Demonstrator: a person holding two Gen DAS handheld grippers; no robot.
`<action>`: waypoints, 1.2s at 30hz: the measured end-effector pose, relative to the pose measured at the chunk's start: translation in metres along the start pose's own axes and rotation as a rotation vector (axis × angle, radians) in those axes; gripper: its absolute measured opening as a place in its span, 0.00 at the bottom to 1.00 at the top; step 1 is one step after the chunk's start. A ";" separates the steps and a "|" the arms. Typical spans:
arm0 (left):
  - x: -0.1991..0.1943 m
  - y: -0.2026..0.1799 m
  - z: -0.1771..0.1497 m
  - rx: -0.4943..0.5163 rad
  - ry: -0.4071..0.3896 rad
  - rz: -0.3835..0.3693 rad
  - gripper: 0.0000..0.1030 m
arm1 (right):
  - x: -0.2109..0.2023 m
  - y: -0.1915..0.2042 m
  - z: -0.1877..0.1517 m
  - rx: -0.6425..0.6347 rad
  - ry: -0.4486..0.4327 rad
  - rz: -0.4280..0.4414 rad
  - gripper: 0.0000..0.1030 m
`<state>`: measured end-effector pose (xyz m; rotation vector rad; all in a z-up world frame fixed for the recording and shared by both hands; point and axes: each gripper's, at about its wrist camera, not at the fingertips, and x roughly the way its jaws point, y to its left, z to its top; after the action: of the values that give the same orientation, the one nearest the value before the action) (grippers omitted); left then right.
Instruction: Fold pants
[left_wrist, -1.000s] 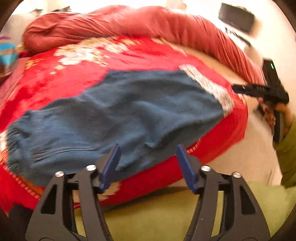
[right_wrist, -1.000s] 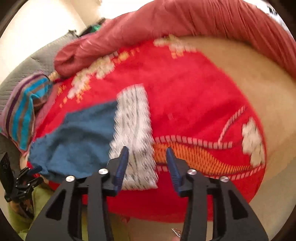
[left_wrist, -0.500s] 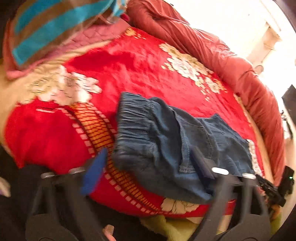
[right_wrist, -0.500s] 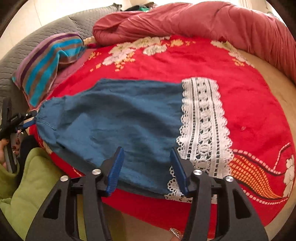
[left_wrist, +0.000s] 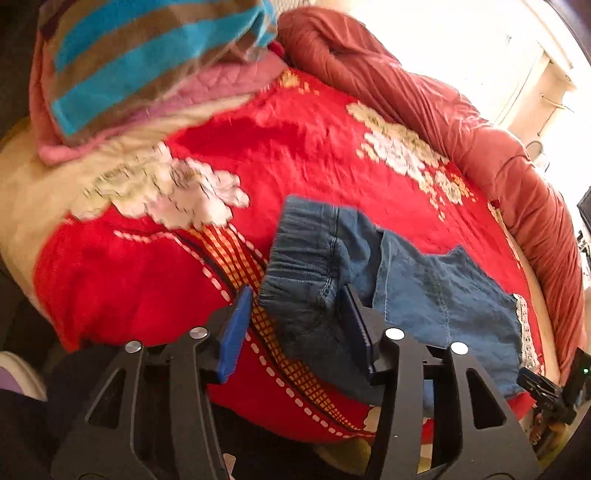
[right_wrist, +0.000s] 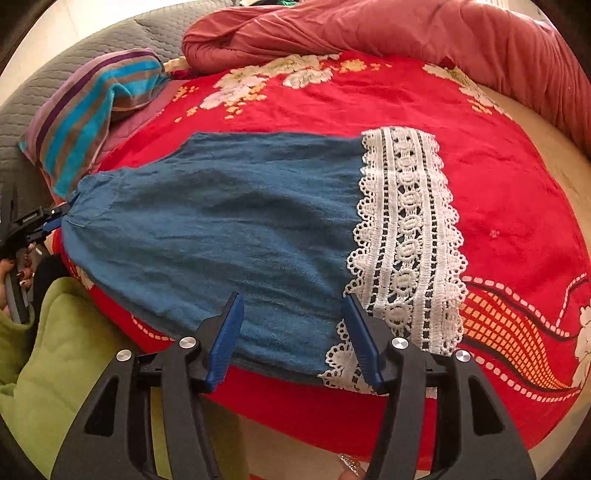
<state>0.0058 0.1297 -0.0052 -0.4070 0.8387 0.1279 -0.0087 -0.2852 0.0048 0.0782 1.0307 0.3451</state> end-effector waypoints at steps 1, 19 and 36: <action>-0.012 -0.006 0.002 0.032 -0.039 0.027 0.44 | -0.005 0.006 -0.001 -0.036 -0.015 0.013 0.53; 0.049 -0.169 -0.071 0.530 0.274 -0.203 0.47 | 0.036 0.089 -0.015 -0.608 0.081 -0.036 0.29; 0.047 -0.147 -0.072 0.431 0.285 -0.251 0.49 | 0.014 0.082 -0.023 -0.587 0.103 0.144 0.17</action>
<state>0.0261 -0.0357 -0.0388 -0.1201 1.0578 -0.3471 -0.0414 -0.2056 -0.0004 -0.3993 0.9922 0.7766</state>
